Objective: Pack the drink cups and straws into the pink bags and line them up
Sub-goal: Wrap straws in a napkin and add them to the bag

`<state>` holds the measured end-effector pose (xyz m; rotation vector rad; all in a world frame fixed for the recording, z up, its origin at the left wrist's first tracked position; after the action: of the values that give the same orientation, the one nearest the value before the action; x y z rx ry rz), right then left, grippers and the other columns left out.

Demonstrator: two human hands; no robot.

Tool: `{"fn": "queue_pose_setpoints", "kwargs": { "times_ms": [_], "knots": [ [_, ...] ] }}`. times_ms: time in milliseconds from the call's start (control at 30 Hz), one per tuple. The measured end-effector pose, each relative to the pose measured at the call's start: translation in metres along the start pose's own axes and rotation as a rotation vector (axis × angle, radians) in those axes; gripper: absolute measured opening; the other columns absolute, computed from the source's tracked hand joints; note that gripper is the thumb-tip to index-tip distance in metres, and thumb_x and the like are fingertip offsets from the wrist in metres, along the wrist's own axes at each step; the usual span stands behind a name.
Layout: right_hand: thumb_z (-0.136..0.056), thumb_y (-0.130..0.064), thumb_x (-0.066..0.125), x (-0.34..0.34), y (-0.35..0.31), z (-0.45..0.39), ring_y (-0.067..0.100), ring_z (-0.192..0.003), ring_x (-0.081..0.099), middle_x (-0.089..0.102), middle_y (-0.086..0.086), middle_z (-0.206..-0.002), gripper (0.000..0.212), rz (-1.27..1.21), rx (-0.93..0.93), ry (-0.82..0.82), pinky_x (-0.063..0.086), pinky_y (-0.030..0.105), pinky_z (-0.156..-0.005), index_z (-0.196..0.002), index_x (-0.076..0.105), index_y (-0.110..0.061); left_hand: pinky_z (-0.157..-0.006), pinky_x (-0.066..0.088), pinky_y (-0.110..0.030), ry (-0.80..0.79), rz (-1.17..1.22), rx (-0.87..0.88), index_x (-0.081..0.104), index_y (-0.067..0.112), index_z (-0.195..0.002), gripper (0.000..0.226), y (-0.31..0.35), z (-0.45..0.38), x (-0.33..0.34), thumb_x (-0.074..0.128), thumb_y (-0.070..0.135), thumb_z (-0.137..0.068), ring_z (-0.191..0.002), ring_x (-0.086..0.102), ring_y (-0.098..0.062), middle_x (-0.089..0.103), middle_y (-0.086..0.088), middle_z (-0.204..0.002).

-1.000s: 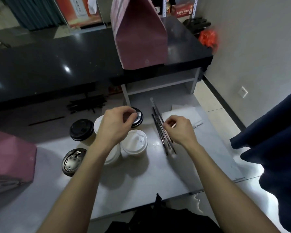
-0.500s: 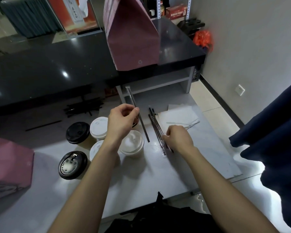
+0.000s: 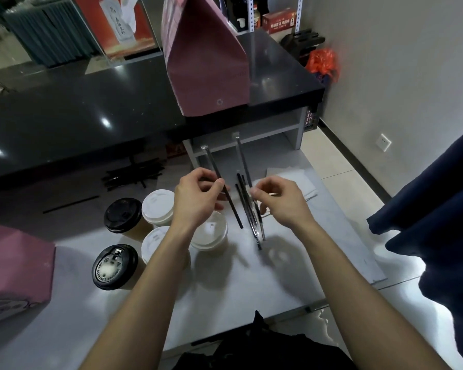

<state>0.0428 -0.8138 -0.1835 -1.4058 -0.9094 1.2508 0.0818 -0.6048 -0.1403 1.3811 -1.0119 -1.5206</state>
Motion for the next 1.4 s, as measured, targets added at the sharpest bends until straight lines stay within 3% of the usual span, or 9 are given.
{"fn": "queue_pose_setpoints", "kwargs": {
  "times_ms": [167,433,567,767,1000,1167,1233,1333,1400],
  "knots": [
    [-0.093,-0.024,0.086,0.013,-0.018,0.001,0.016,-0.067,0.065,0.076,0.002,-0.08,0.014,0.044,-0.034,-0.046,0.059,0.04,-0.075,-0.086,0.077,-0.017,-0.071,0.069,-0.046,-0.069,0.14,-0.034,0.068,0.006,-0.113,0.018,0.005,0.001,0.013,0.076,0.018,-0.104,-0.084,0.083,-0.031,0.083,-0.013,-0.089],
    [-0.092,-0.039,0.084,0.003,0.007,-0.01,0.015,-0.061,0.07,0.077,-0.004,-0.081,0.014,0.06,-0.09,-0.053,0.062,0.037,-0.066,-0.092,0.081,-0.025,-0.068,0.065,-0.034,-0.062,0.051,0.023,0.077,0.005,-0.108,0.013,0.012,-0.002,0.023,0.077,0.016,-0.103,-0.086,0.083,-0.025,0.083,-0.009,-0.089],
    [-0.098,-0.03,0.078,-0.028,0.056,-0.039,0.018,-0.088,0.069,0.072,-0.001,-0.112,0.018,0.515,-0.037,0.224,0.056,0.037,-0.087,-0.11,0.081,-0.018,-0.082,0.067,-0.038,-0.03,0.01,0.028,0.076,0.008,-0.108,0.01,0.014,-0.011,0.026,0.071,0.017,-0.107,-0.087,0.083,-0.022,0.083,-0.008,-0.09],
    [-0.098,-0.03,0.072,-0.036,0.091,-0.071,0.027,-0.115,0.064,0.064,0.002,-0.12,0.022,0.787,0.081,0.027,0.055,0.04,-0.095,-0.114,0.083,-0.021,-0.083,0.067,-0.042,-0.119,0.139,-0.037,0.06,0.009,-0.115,0.01,0.01,-0.018,0.032,0.051,0.015,-0.116,-0.085,0.082,-0.03,0.081,-0.01,-0.091],
    [-0.099,-0.028,0.075,-0.046,0.071,-0.07,0.028,-0.116,0.058,0.069,0.004,-0.115,0.015,0.636,-0.051,0.176,0.05,0.041,-0.099,-0.103,0.083,-0.016,-0.061,0.046,-0.026,-0.135,0.062,-0.003,0.064,0.022,-0.116,0.008,0.014,-0.024,0.034,0.062,0.022,-0.108,-0.063,0.049,-0.008,0.055,0.014,-0.071],
    [-0.097,-0.027,0.079,-0.057,0.022,-0.047,0.019,-0.103,0.061,0.071,-0.004,-0.102,0.001,0.364,-0.238,0.04,0.044,0.031,-0.085,-0.096,0.078,-0.027,-0.082,0.05,-0.008,-0.196,-0.15,0.239,0.075,0.031,-0.125,0.047,0.026,-0.022,0.039,0.091,0.012,-0.085,-0.097,0.067,0.002,0.067,0.009,-0.113],
    [-0.098,-0.026,0.08,-0.056,0.008,-0.042,0.016,-0.103,0.067,0.074,-0.007,-0.102,0.005,0.203,-0.226,-0.064,0.048,0.029,-0.079,-0.096,0.078,-0.031,-0.089,0.051,-0.011,-0.211,-0.177,0.304,0.079,0.027,-0.122,0.042,0.03,-0.025,0.044,0.093,0.014,-0.085,-0.11,0.068,0.001,0.065,0.007,-0.124],
    [-0.106,-0.026,0.069,-0.05,0.01,-0.042,0.005,-0.096,0.071,0.077,-0.015,-0.096,0.014,0.015,-0.185,0.009,0.056,0.024,-0.08,-0.098,0.079,-0.031,-0.076,0.048,-0.012,-0.125,-0.182,0.307,0.081,0.03,-0.097,0.013,0.03,-0.032,0.042,0.089,0.021,-0.091,-0.085,0.067,0.004,0.072,0.019,-0.097],
    [-0.106,-0.023,0.066,-0.045,0.024,-0.045,0.008,-0.091,0.069,0.076,-0.014,-0.093,0.015,0.136,-0.176,0.186,0.057,0.031,-0.083,-0.098,0.079,-0.026,-0.067,0.043,-0.013,-0.039,-0.151,0.292,0.077,0.03,-0.087,0.014,0.027,-0.036,0.034,0.087,0.023,-0.093,-0.068,0.057,0.006,0.067,0.022,-0.074]
  ]
}}
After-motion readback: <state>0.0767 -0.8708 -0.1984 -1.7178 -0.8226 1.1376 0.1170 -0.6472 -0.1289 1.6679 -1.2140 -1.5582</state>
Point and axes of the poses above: each hand's wrist, its own z-axis away from the middle knuckle, its own x-axis out of the palm, y = z × x, the point moved 1 cm from there along -z, towards the middle knuckle
